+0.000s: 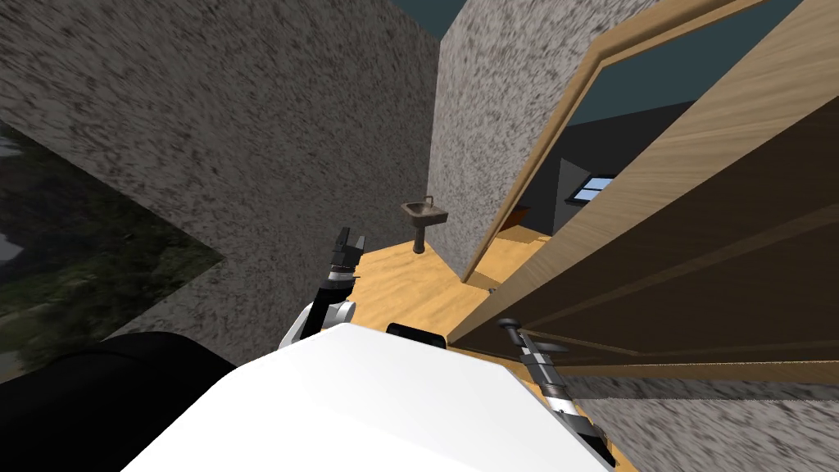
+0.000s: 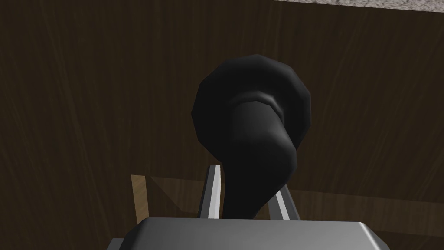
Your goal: Pull the door open
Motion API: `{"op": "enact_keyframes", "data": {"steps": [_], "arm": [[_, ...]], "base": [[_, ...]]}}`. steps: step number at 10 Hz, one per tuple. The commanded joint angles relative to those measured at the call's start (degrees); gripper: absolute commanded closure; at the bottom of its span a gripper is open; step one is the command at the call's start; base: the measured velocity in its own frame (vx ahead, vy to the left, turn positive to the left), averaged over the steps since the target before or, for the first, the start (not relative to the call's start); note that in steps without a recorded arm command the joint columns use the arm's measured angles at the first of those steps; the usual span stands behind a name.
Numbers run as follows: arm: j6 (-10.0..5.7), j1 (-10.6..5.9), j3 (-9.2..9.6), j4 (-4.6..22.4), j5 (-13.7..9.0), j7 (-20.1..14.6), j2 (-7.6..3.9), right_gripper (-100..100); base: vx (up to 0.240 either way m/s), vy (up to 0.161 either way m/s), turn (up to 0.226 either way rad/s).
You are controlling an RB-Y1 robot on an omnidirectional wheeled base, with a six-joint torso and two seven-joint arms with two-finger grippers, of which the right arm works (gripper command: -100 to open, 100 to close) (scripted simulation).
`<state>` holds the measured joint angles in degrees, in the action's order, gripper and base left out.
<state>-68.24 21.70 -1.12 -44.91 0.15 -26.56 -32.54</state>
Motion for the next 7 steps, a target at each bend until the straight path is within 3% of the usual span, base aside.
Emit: {"op": "enact_keyframes", "data": {"steps": [1, 5, 7], "arm": [[-0.90, -0.06, -0.05, 0.6, 0.1, -0.2, -0.35, 100], [-2.34, -0.31, 0.04, 1.9, 0.3, -0.5, -0.83, 100], [-2.09, -0.63, 0.32, 2.2, 0.5, -0.7, -0.73, 100]], "base": [[-0.210, -0.044, 0.142], [-0.192, -0.058, 0.127], [-0.091, -0.018, 0.070]]}}
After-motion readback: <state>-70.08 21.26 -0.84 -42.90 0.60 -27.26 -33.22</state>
